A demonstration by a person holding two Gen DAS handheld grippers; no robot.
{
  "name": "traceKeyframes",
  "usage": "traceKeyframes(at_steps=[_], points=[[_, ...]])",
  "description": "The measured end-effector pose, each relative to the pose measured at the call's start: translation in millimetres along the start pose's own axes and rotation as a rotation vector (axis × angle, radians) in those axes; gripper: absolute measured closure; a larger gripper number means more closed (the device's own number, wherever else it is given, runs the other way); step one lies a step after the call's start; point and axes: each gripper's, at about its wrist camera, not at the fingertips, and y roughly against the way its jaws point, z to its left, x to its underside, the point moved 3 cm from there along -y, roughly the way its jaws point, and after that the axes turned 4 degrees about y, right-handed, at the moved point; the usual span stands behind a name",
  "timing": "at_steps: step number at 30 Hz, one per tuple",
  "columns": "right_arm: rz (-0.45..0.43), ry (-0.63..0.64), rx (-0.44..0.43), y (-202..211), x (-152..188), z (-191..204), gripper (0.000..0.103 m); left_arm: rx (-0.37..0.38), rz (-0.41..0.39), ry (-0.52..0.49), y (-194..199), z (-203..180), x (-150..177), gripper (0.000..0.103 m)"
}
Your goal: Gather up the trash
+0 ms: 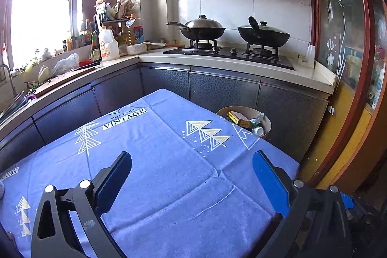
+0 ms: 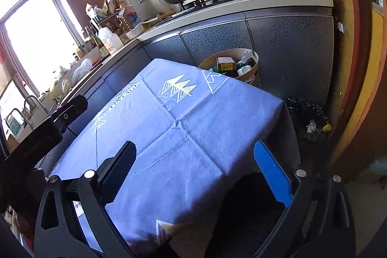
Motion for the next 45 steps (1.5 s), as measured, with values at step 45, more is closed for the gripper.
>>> traceKeyframes(at_steps=[45], points=[[-0.026,-0.011,-0.008,-22,-15,-5,0.006,-0.16,0.11,-0.029,-33,1,14,0.004]])
